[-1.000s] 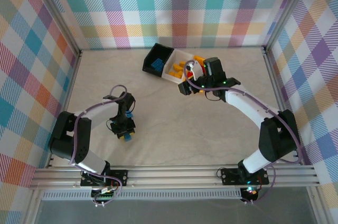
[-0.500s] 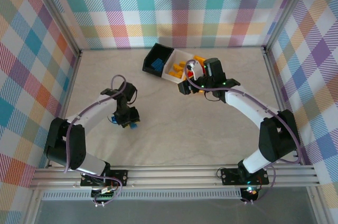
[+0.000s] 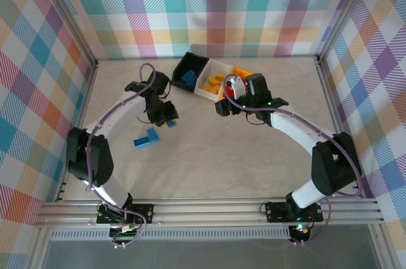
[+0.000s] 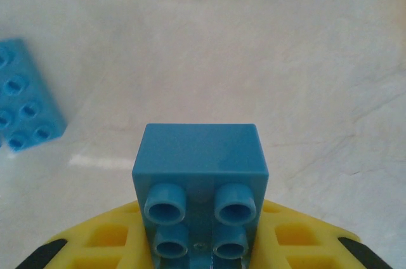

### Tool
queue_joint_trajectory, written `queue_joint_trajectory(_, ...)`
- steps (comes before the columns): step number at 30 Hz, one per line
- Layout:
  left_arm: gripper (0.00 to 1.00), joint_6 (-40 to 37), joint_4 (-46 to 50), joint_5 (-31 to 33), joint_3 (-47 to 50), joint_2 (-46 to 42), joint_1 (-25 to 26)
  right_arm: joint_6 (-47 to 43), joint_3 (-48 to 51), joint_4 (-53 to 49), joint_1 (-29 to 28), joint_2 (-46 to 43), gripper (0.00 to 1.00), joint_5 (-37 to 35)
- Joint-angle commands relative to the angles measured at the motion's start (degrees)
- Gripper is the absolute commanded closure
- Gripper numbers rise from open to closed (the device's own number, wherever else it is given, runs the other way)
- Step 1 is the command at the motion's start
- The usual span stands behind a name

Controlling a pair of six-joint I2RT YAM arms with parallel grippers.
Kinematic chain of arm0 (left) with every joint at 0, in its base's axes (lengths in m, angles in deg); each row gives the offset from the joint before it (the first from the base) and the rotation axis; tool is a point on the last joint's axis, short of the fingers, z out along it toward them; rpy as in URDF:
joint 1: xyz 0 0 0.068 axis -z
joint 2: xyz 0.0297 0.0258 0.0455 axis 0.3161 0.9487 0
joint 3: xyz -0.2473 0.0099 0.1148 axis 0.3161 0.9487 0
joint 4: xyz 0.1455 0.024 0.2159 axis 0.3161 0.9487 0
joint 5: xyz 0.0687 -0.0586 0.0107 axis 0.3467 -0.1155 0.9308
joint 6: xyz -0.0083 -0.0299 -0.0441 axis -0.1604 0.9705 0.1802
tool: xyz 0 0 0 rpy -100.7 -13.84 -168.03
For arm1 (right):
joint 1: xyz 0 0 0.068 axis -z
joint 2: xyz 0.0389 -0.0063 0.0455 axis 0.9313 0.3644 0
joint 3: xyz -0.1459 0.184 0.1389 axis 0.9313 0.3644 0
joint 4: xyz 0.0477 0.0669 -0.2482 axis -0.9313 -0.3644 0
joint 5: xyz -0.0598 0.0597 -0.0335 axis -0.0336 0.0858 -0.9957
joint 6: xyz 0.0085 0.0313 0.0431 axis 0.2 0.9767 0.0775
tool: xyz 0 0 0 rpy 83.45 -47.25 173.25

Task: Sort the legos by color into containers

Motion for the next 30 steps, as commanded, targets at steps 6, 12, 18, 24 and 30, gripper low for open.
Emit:
queue_joint_trajectory(6,0.70,-0.5,-2.8,-7.4,-18.8,15.4,1.1,0.6,1.1,-3.1,0.9,-6.1,0.26,-1.9)
queue_joint_trajectory(12,0.69,0.6,-4.2,-12.9,-39.6,30.6,3.5,2.0,4.6,-7.3,1.6,-13.4,0.25,-4.3)
queue_joint_trajectory(18,0.69,2.2,0.0,-13.0,-60.3,43.8,4.4,4.0,8.6,-10.6,2.2,-20.5,0.25,-6.7)
queue_joint_trajectory(24,0.69,6.9,-4.4,-14.3,-66.2,48.5,1.1,8.2,12.4,-12.5,2.2,-25.4,0.25,-7.5)
queue_joint_trajectory(30,0.67,10.5,-9.0,-16.2,-68.7,50.2,-2.0,10.7,14.5,-13.5,2.2,-27.8,0.26,-8.1)
